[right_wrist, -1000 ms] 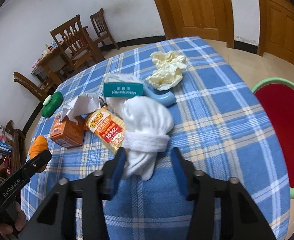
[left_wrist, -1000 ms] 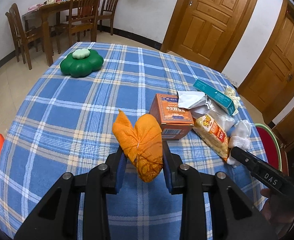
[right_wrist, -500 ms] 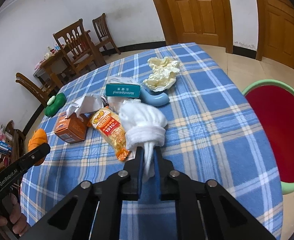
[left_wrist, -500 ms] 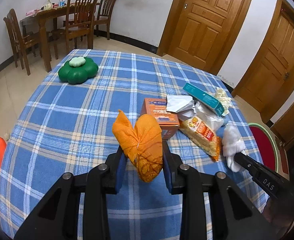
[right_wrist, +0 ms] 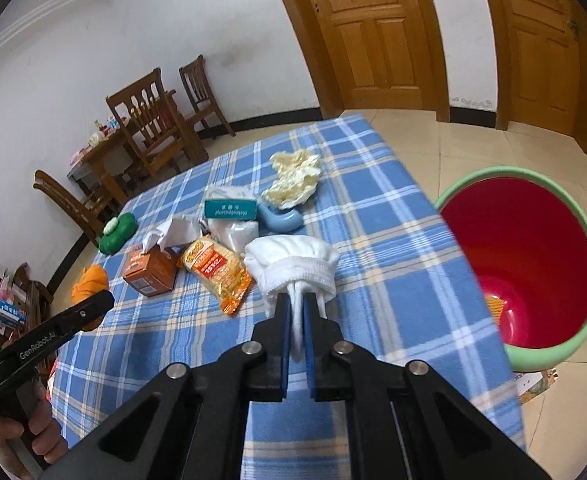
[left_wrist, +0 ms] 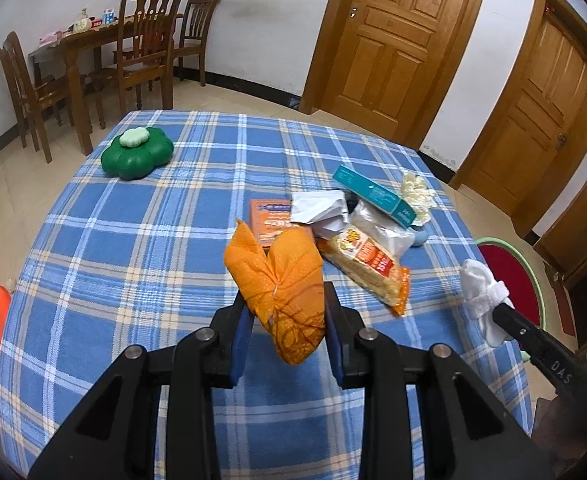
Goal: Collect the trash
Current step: 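Carry the white glove over the bucket and open the right tool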
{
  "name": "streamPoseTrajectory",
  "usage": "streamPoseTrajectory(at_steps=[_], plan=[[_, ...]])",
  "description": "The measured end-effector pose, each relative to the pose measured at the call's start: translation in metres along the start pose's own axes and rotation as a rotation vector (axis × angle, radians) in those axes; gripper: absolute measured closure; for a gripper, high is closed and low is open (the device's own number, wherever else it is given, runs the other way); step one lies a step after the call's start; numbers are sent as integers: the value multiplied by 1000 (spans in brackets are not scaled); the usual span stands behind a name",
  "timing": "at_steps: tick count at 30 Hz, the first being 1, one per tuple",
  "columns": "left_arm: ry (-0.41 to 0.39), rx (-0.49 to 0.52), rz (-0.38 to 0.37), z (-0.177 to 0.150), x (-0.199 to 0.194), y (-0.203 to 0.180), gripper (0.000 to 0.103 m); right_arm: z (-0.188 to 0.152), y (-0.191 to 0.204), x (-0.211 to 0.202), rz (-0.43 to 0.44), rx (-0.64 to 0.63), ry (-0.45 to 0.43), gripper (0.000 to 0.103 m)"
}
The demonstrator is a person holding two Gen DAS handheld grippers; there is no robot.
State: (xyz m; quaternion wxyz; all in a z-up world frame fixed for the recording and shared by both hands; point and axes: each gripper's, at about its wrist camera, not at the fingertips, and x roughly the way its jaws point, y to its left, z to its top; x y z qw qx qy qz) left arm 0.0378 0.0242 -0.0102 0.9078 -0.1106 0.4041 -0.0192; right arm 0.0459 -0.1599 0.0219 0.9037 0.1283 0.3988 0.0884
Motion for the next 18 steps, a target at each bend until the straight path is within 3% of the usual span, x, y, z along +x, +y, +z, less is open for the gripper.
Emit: streamPoseTrajectory(at_steps=[18], plan=[[9, 111, -70, 12, 2, -63, 70, 5, -56, -44, -63, 102, -103, 95]])
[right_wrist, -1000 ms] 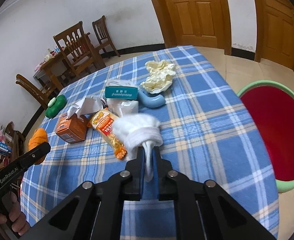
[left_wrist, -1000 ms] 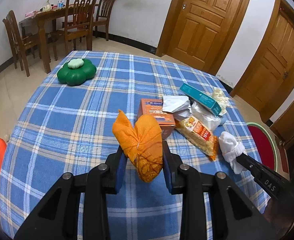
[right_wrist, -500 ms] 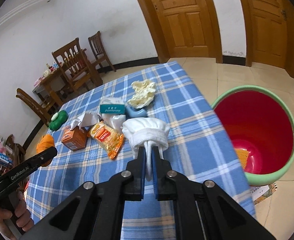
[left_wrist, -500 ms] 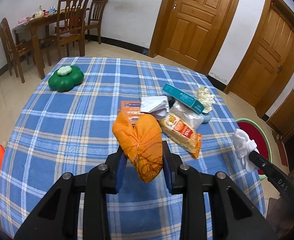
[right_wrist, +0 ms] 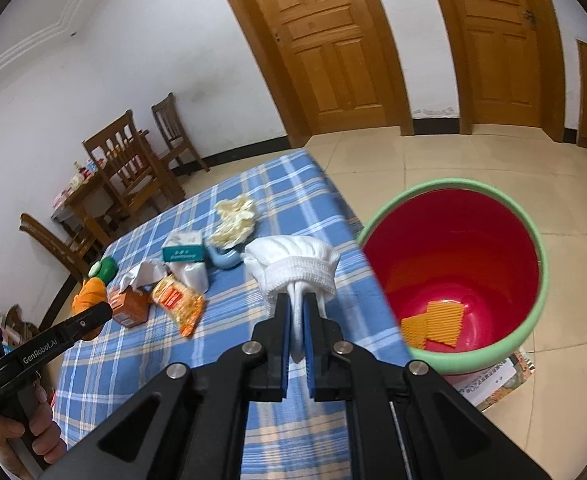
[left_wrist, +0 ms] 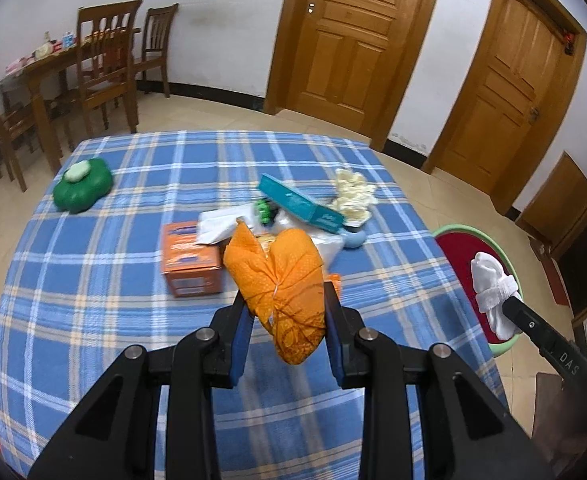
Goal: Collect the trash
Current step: 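Carry the white glove over the bucket and open the right tool, then carry the orange mesh bag over the bucket and open the left tool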
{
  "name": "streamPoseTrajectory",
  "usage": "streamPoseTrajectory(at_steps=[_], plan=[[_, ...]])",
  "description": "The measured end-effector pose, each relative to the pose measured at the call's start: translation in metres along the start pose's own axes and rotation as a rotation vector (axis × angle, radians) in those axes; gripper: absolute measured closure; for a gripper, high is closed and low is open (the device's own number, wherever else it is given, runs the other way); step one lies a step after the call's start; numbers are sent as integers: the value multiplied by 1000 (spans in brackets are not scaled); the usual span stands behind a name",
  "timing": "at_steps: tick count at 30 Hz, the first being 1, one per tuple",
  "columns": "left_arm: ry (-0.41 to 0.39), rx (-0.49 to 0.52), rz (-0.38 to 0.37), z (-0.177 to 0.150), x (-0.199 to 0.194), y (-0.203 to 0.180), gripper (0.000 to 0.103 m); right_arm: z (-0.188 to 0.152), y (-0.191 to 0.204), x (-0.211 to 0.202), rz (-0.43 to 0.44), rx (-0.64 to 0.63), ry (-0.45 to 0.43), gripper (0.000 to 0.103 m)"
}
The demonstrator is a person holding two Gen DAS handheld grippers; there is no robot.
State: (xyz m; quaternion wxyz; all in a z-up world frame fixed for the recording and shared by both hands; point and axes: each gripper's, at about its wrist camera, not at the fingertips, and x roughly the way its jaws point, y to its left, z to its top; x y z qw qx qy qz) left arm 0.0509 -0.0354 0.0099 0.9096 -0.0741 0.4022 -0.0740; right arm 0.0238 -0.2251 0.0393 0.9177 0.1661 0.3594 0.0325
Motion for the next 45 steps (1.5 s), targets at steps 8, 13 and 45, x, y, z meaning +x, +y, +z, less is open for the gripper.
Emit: streamPoseTrajectory(at_steps=[8, 13, 45], plan=[[32, 68, -37, 5, 17, -36, 70, 2, -29, -6, -41, 60, -19, 95], [51, 110, -60, 8, 28, -59, 70, 2, -50, -6, -66, 101, -19, 95], [188, 336, -174, 4, 105, -186, 70, 1, -145, 4, -168, 261, 12, 86]])
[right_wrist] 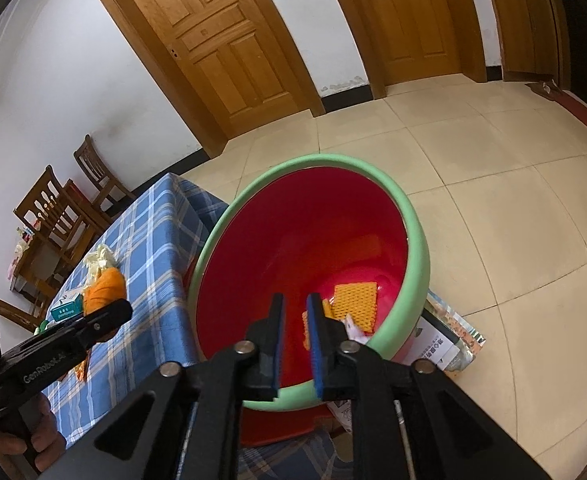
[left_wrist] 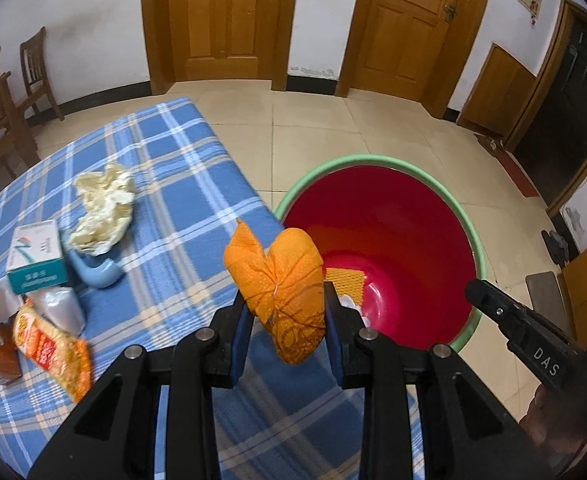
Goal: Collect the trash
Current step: 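Carry the orange mesh bag over the bucket and open the left tool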
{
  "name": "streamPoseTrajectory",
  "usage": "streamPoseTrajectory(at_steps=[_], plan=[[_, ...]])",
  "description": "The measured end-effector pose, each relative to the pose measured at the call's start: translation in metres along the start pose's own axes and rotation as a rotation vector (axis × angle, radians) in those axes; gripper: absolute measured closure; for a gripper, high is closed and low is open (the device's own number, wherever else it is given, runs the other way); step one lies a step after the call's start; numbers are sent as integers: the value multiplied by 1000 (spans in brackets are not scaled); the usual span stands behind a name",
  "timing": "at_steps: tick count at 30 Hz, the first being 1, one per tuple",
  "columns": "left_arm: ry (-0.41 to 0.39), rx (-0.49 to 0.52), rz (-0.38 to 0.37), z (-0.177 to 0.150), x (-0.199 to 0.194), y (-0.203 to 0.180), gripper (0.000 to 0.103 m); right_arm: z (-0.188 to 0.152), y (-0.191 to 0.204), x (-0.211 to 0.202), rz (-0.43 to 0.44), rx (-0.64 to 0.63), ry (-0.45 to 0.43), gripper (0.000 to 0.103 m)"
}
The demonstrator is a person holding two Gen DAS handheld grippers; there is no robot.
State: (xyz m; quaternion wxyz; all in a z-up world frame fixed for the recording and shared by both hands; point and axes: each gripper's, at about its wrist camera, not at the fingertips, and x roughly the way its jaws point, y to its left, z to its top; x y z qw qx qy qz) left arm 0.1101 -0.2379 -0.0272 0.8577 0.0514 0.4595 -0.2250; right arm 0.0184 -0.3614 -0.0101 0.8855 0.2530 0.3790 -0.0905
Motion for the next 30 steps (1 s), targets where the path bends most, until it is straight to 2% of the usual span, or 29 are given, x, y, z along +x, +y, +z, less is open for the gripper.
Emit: streamPoseTrajectory(at_steps=[7, 8, 10, 13, 20, 25, 30], plan=[[0, 41, -40, 4, 7, -17, 69, 2, -9, -4, -11, 19, -15, 79], [-3, 46, -44, 4, 7, -19, 67, 2, -11, -5, -12, 22, -17, 77], [-9, 53, -52, 6, 6, -22, 55, 3, -12, -6, -13, 25, -20, 75], [-22, 61, -53, 6, 2, -26, 46, 2, -14, -7, -15, 30, -22, 75], [-28, 51, -40, 8, -2, -27, 38, 1, -15, -11, -11, 41, -31, 70], [-36, 38, -66, 9, -4, -26, 34, 1, -15, -14, -8, 41, -38, 69], [-48, 33, -64, 9, -10, -26, 34, 1, -14, -19, -8, 39, -48, 67]])
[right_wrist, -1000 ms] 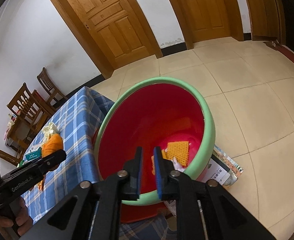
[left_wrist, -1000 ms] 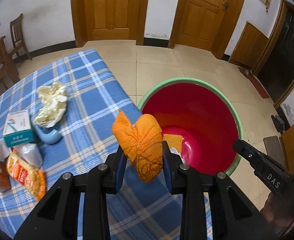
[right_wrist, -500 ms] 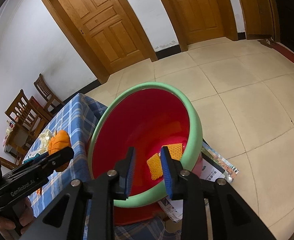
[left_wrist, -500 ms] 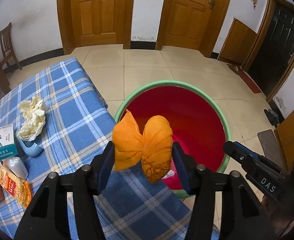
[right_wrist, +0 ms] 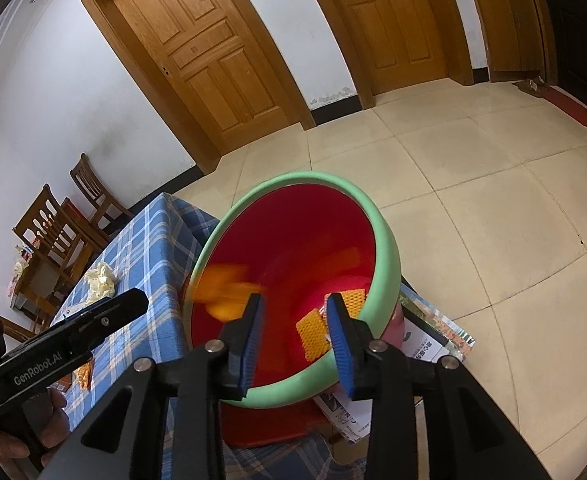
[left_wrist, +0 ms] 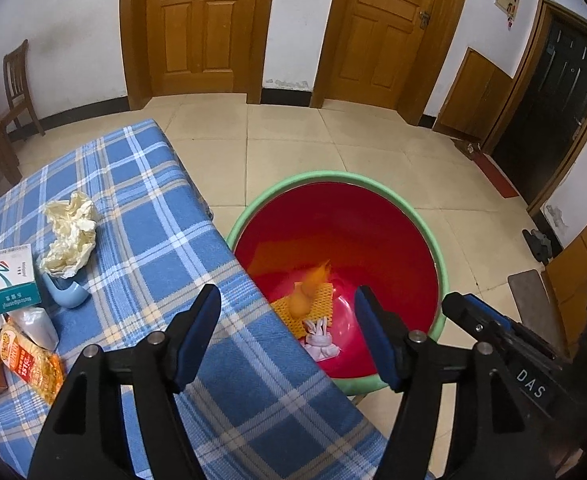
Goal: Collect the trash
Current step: 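Carry the orange mesh bag over the bucket and open the left tool, then move both tools back over the table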
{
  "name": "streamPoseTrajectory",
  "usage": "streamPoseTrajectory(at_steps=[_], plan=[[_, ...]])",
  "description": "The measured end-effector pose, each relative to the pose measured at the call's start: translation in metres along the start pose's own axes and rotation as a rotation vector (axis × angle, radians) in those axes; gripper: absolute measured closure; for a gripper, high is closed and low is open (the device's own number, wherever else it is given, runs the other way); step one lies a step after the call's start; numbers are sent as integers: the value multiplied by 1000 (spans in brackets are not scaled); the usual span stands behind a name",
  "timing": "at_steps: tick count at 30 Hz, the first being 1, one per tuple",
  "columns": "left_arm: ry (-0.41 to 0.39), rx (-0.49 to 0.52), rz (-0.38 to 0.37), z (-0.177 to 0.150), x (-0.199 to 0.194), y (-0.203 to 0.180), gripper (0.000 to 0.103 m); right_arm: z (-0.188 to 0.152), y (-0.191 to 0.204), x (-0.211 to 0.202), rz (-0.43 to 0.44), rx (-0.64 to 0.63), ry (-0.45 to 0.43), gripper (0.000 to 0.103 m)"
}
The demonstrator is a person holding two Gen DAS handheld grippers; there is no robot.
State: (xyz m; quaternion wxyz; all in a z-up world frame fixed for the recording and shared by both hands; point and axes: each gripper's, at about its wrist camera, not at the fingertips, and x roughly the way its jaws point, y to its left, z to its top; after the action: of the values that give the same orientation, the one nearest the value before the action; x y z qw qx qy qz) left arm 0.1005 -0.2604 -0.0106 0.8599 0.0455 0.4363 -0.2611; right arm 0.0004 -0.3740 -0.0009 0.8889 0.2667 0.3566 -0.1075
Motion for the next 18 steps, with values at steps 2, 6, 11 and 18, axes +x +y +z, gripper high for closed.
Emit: streamPoseTrajectory(at_steps=[2, 6, 11, 18], plan=[[-6, -1, 5, -1, -4, 1, 34, 0, 1, -2, 2, -2, -3, 66], [-16, -9, 17, -3, -11, 4, 34, 0, 3, -4, 8, -5, -9, 62], [-26, -35, 35, -8, -20, 12, 34, -2, 11, -8, 21, -17, -14, 52], [-47, -79, 70, -18, -36, 30, 34, -5, 26, -12, 30, -42, -15, 41]])
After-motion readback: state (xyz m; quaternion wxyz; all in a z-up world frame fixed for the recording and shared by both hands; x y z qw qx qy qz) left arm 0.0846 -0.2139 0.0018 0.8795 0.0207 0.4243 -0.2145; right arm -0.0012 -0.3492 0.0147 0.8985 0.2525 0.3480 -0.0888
